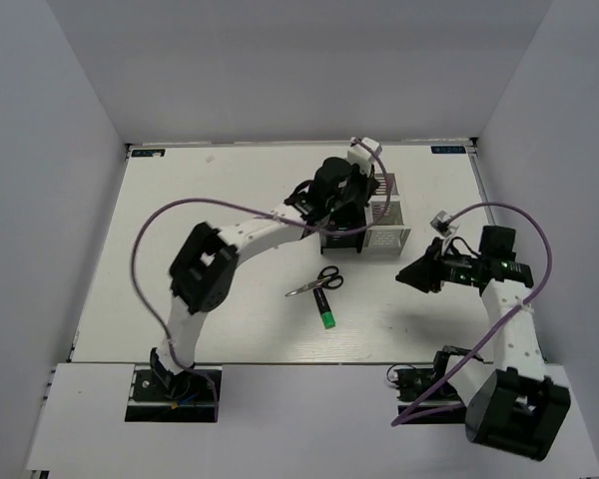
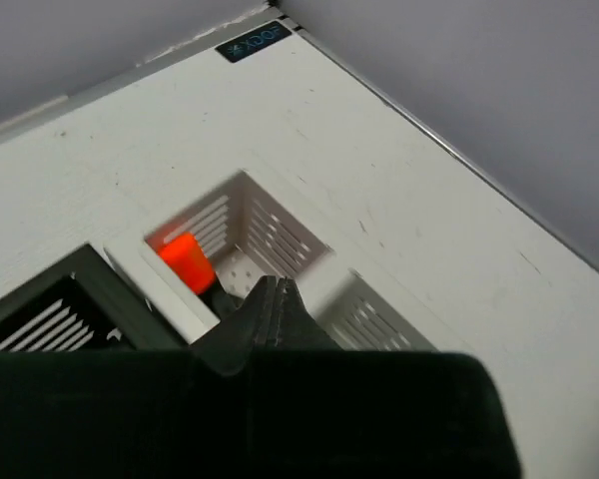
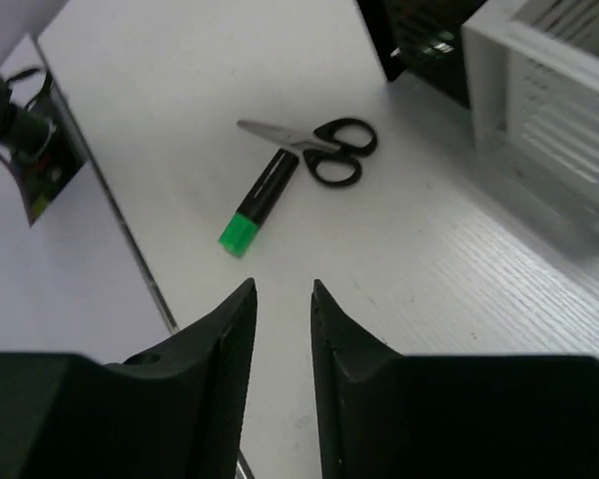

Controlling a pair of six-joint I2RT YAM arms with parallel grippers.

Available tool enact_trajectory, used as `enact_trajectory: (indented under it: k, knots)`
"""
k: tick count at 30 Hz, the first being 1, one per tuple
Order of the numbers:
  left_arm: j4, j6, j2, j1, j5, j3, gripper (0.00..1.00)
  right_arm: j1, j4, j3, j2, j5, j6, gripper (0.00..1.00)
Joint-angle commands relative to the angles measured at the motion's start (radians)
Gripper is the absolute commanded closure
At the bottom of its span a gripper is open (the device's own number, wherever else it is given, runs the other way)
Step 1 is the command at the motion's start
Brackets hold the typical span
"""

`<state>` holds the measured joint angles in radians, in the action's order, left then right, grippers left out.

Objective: Sort the stationery into containers
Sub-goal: Pick up the pen from the center of the board.

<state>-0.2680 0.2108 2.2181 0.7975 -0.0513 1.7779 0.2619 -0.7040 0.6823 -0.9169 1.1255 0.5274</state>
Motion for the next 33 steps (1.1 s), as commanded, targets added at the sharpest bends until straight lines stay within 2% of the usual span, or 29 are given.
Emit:
enact_trajectory:
  k: [1,3,4,5,6,7,8,10,11,12,15,17,18,19,23,28,33]
  knots:
    - [0.193,-0.204,-0.428,0.142,0.095,-0.212,0.93,-0.152,-0.207,0.098,-0.123,-0.056,0.241,0.71]
    - [0.365,-0.283,-0.562,0.176,0.197,-0.274,0.75,-0.209,-0.23,0.124,-0.195,-0.14,0.206,0.72]
    - [0.48,-0.274,-0.648,0.216,0.287,-0.34,0.69,-0.318,-0.207,0.135,-0.226,-0.189,0.153,0.74]
    - [0.54,-0.23,-0.694,0.223,0.309,-0.415,0.58,-0.355,-0.159,0.143,-0.229,-0.254,0.088,0.74]
    - [0.675,-0.181,-0.783,0.224,0.324,-0.452,0.51,-0.427,-0.122,0.134,-0.232,-0.295,0.045,0.74]
    - [0.714,-0.109,-0.879,0.209,0.335,-0.547,0.45,-0.475,-0.065,0.132,-0.234,-0.329,-0.013,0.72]
    - [0.748,-0.035,-0.931,0.203,0.375,-0.643,0.35,-0.6,-0.001,0.131,-0.244,-0.451,-0.089,0.72]
    - [0.823,0.052,-1.095,0.186,0.415,-0.8,0.2,-0.683,0.058,0.138,-0.267,-0.524,-0.179,0.65]
    - [0.843,0.077,-1.203,0.184,0.456,-0.846,0.16,-0.804,0.092,0.144,-0.296,-0.673,-0.237,0.57]
    - [0.889,0.097,-1.307,0.178,0.493,-0.955,0.13,-0.838,0.107,0.158,-0.324,-0.709,-0.256,0.55]
    - [1.01,0.177,-1.538,0.177,0.6,-1.064,0.1,-0.969,0.173,0.196,-0.411,-0.846,-0.381,0.44]
    - [1.1,0.215,-1.649,0.177,0.643,-1.097,0.09,-1.018,0.175,0.246,-0.459,-0.904,-0.478,0.3]
    - [1.116,0.216,-1.71,0.18,0.684,-1.106,0.09,-1.049,0.173,0.278,-0.523,-1.014,-0.51,0.3]
    - [1.166,0.217,-1.759,0.178,0.697,-1.123,0.09,-1.073,0.175,0.298,-0.543,-1.039,-0.582,0.3]
    - [1.214,0.223,-1.889,0.177,0.74,-1.192,0.09,-1.167,0.234,0.353,-0.661,-1.185,-0.655,0.34]
    - [1.217,0.208,-1.943,0.177,0.752,-1.243,0.09,-1.187,0.221,0.418,-0.805,-1.238,-0.711,0.38]
    - [1.224,0.194,-2.008,0.178,0.759,-1.247,0.09,-1.198,0.25,0.413,-0.847,-1.207,-0.739,0.41]
